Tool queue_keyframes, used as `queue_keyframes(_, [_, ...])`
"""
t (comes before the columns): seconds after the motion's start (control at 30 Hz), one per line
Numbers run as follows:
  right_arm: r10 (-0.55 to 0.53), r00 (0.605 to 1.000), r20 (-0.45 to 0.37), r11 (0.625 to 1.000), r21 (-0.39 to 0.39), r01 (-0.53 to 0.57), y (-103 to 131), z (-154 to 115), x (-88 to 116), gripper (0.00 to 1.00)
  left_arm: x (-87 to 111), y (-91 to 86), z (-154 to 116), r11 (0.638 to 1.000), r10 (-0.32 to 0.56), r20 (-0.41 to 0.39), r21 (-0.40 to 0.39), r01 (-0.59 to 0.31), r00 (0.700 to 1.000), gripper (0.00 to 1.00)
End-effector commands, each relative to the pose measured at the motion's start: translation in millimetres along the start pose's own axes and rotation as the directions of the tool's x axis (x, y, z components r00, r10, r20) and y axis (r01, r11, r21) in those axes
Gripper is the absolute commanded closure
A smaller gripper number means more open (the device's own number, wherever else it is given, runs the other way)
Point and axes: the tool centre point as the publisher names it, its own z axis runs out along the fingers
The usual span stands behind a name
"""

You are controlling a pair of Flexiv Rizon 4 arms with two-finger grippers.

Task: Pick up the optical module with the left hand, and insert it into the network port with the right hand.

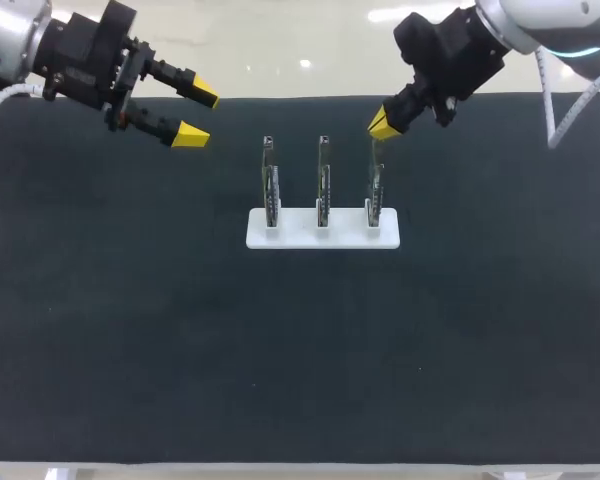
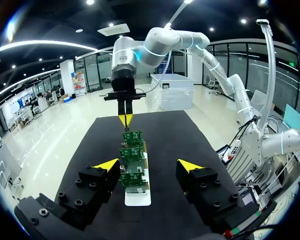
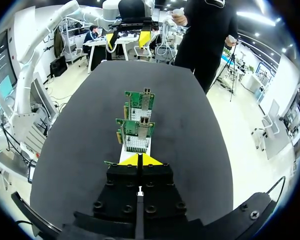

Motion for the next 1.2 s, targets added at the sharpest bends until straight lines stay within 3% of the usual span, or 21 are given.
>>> queue_keyframes(0.03, [-0.002, 1.000, 0.005, 1.000, -0.007, 0.002, -4.1, 6.6, 4.2, 1.00, -0.4, 0.5, 0.3, 1.000, -0.001, -0.004, 0.000, 0.001, 1.000, 0.00])
queue_keyframes(0.3, [0.004, 1.000, -0.008, 1.000, -0.031, -0.005, -6.4, -1.2, -5.5, 1.00, -0.4, 0.5, 0.3, 1.000, -0.001, -0.004, 0.000, 0.001, 1.000, 0.00])
queue_keyframes(0.97, [0.001, 1.000, 0.025, 1.000, -0.015, -0.001, -5.9, 12.5, 6.2, 1.00, -0.4, 0.5, 0.3, 1.000, -0.001, -0.004, 0.000, 0.001, 1.000, 0.00])
queue_keyframes(1.2, [-0.005, 1.000, 0.008, 1.000, -0.015, 0.006, -10.3, 4.0, -2.1, 1.00, -0.4, 0.5, 0.3, 1.000, -0.001, -0.004, 0.000, 0.001, 1.000, 0.00])
